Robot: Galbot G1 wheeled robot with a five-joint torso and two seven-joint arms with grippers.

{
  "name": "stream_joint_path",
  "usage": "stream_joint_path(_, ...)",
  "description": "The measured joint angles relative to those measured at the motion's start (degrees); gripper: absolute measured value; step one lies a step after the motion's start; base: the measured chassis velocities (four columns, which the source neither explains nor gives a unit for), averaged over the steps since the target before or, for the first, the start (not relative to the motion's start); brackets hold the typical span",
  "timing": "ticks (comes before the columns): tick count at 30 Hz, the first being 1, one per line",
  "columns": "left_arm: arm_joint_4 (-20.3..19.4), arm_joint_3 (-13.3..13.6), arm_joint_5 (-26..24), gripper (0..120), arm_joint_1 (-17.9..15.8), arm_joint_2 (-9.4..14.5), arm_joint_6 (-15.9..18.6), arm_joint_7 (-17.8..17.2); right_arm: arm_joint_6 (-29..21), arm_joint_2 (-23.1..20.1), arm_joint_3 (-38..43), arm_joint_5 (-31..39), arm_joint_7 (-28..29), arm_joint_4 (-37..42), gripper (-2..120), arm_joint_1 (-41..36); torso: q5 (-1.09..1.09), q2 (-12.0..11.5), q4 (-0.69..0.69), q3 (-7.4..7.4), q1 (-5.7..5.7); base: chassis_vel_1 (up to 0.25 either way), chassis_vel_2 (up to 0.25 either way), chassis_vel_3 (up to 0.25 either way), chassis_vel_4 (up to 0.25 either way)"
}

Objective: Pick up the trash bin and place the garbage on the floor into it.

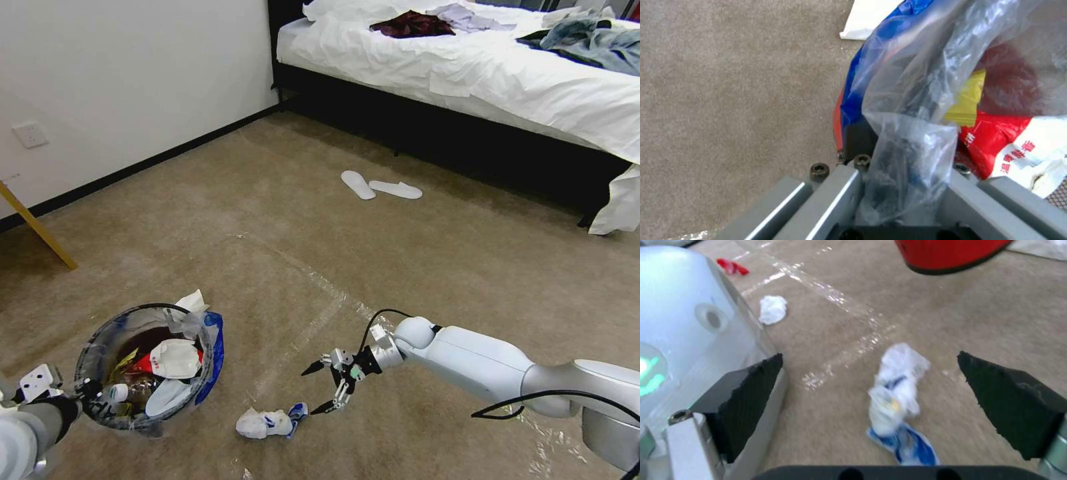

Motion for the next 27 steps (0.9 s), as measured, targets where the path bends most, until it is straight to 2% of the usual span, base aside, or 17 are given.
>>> stream_joint_path(9, -0.4, -0.5, 0.0, 0, 0.5, -0.2, 0.0, -0.1, 0.1, 1.0, -0.7, 0.0, 0.5, 1.9, 100, -0.5, 0.00, 0.0, -0.01, 0.00, 0.00, 0.000, 0.000, 0.000, 0.000)
stream_joint_path(27, -1.1, -0.3, 0.5, 0, 0.8, -1.1, 0.0, -0.2, 1.2, 5.8, -1.0, -2.7, 2.9, -0.7, 100, -1.3, 0.00, 0.0, 0.00, 0.00, 0.00, 0.000, 0.000, 0.000, 0.000)
